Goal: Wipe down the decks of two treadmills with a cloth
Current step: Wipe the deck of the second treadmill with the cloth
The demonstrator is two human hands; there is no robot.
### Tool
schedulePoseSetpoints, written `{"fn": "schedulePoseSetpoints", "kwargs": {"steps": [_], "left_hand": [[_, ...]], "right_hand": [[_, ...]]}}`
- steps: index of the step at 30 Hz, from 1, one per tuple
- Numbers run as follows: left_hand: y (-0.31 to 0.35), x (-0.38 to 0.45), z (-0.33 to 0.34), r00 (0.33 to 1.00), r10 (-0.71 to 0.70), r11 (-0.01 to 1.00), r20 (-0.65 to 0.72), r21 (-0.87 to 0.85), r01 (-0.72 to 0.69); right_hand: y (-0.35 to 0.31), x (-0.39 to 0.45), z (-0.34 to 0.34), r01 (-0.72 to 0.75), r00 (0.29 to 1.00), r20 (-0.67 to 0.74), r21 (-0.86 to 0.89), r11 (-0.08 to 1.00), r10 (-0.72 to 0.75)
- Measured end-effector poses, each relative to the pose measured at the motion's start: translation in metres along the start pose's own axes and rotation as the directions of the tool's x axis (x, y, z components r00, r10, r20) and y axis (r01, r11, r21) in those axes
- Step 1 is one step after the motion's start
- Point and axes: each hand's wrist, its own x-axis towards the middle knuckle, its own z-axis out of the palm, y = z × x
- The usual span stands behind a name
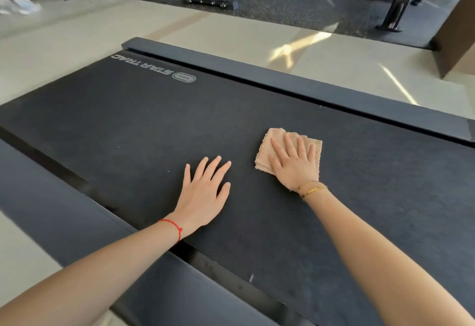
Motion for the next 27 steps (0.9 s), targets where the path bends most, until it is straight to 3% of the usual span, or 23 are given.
{"fn": "schedulePoseSetpoints", "kwargs": {"steps": [10,18,22,27], "left_hand": [[-0.105,0.006,-0.017,0.994,-0.103,0.994,-0.049,0.026,0.104],[-0.114,-0.004,-0.019,0.995,-0.085,0.996,-0.047,-0.022,0.084],[-0.115,-0.005,-0.017,0.996,-0.075,0.997,-0.054,-0.038,0.073],[-0.116,-0.004,-0.015,0.996,-0.078,0.997,-0.054,-0.034,0.076]], "right_hand": [[-0.132,-0.032,0.024,0.299,0.954,-0.019,-0.053,0.953,-0.3],[-0.137,-0.102,0.026,0.349,0.937,-0.015,-0.029,0.937,-0.349],[-0.106,-0.123,0.021,0.269,0.963,-0.006,-0.003,0.963,-0.269],[-0.098,-0.091,0.013,-0.015,1.0,0.013,0.019,1.0,0.015]]}}
